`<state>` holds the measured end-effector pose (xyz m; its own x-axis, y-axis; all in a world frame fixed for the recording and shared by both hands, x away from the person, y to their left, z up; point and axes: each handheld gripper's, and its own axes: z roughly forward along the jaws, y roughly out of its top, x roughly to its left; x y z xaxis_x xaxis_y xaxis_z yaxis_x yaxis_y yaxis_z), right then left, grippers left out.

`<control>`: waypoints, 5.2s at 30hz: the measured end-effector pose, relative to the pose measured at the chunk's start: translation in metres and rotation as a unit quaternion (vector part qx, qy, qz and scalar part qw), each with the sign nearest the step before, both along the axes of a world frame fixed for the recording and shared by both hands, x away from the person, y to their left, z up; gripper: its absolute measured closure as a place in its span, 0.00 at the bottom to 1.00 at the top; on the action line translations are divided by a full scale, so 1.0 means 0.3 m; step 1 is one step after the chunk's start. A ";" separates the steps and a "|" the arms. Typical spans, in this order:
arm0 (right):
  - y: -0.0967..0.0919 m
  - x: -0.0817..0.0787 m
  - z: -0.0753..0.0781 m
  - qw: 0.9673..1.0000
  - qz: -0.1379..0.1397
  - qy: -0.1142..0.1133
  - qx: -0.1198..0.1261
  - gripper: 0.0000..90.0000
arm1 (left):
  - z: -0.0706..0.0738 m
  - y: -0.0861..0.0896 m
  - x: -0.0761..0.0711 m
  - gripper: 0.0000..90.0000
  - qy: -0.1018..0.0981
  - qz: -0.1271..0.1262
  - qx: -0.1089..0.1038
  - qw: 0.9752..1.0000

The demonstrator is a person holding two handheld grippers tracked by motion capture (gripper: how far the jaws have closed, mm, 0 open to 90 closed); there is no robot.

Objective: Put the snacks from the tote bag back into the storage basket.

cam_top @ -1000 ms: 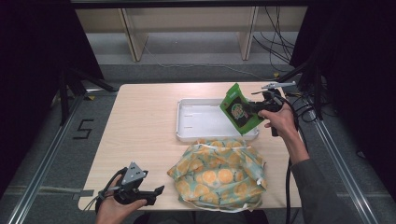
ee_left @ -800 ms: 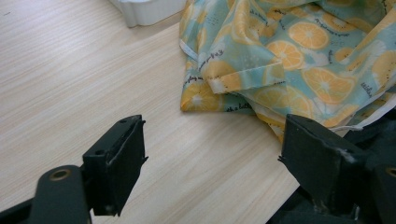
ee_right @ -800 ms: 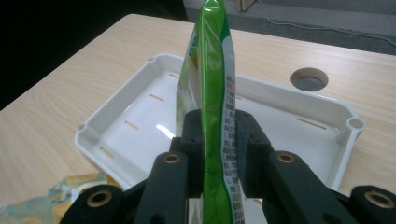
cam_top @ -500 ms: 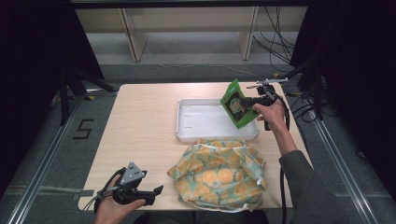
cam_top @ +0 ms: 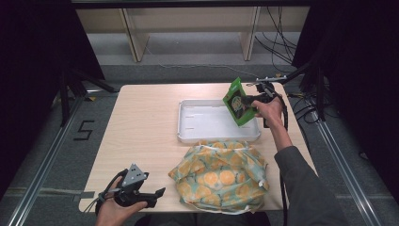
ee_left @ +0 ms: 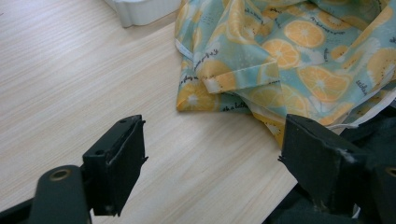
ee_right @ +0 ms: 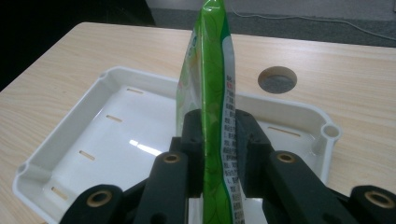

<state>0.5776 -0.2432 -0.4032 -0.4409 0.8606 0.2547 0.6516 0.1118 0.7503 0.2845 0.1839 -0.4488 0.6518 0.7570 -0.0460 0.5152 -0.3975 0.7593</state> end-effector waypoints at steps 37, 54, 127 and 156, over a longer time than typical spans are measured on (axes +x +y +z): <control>0.016 0.096 -0.080 0.999 -0.042 0.016 -0.012 0.84 | 0.001 -0.009 -0.004 0.23 -0.004 -0.008 0.008 1.000; 0.026 0.097 -0.091 0.996 -0.074 0.054 0.019 0.83 | -0.002 -0.012 -0.004 0.23 -0.006 -0.011 0.002 1.000; 0.007 0.003 -0.019 1.000 -0.005 0.026 -0.006 0.62 | 0.003 0.001 0.002 0.23 -0.002 -0.007 0.012 1.000; 0.094 -0.214 0.062 0.992 0.114 -0.045 -0.034 0.51 | 0.004 0.005 0.004 0.23 -0.007 0.001 0.016 1.000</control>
